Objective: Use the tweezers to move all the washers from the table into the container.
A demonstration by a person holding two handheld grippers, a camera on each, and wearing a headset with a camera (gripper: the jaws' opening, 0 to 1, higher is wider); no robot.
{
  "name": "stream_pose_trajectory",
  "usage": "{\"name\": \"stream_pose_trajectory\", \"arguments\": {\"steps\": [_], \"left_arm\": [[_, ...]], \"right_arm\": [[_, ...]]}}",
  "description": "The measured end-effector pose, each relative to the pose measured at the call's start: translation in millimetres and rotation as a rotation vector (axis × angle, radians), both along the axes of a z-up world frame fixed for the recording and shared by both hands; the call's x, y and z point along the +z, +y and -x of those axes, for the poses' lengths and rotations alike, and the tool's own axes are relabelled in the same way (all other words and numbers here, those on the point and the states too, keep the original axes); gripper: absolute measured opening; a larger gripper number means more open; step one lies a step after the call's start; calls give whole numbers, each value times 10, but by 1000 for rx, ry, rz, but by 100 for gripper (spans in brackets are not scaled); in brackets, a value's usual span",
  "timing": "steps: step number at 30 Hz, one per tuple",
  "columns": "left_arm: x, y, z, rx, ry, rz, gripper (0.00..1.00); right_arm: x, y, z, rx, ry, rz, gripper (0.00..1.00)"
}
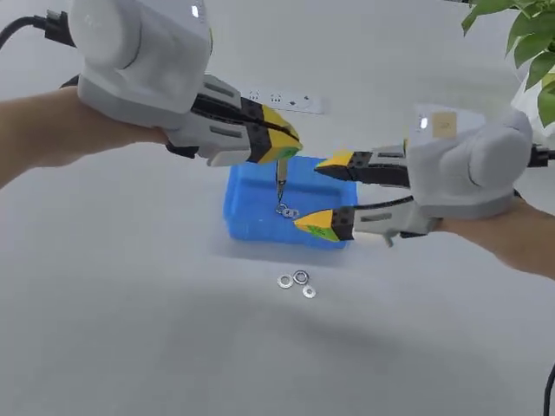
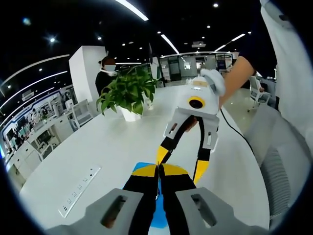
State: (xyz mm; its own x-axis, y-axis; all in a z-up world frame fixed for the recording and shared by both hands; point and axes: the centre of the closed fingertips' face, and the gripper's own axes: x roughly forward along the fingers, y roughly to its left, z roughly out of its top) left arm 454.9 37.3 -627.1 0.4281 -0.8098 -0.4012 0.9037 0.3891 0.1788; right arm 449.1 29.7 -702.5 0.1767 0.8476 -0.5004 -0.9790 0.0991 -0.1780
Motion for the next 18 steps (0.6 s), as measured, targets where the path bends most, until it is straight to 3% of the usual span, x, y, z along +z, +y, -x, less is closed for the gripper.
{"name": "stream_pose_trajectory", "arguments": {"steps": [7, 13, 18], "left_arm": [[3, 7, 40, 6, 4, 4, 5], [60, -67, 135, 6, -3, 18, 5], [-6, -173, 328, -21, 12, 17, 5]], "right_arm": [[-10, -286, 128, -48, 15, -21, 55], [-81, -461, 253, -65, 21, 7, 65], [-159, -513, 342, -69, 47, 20, 72]]}}
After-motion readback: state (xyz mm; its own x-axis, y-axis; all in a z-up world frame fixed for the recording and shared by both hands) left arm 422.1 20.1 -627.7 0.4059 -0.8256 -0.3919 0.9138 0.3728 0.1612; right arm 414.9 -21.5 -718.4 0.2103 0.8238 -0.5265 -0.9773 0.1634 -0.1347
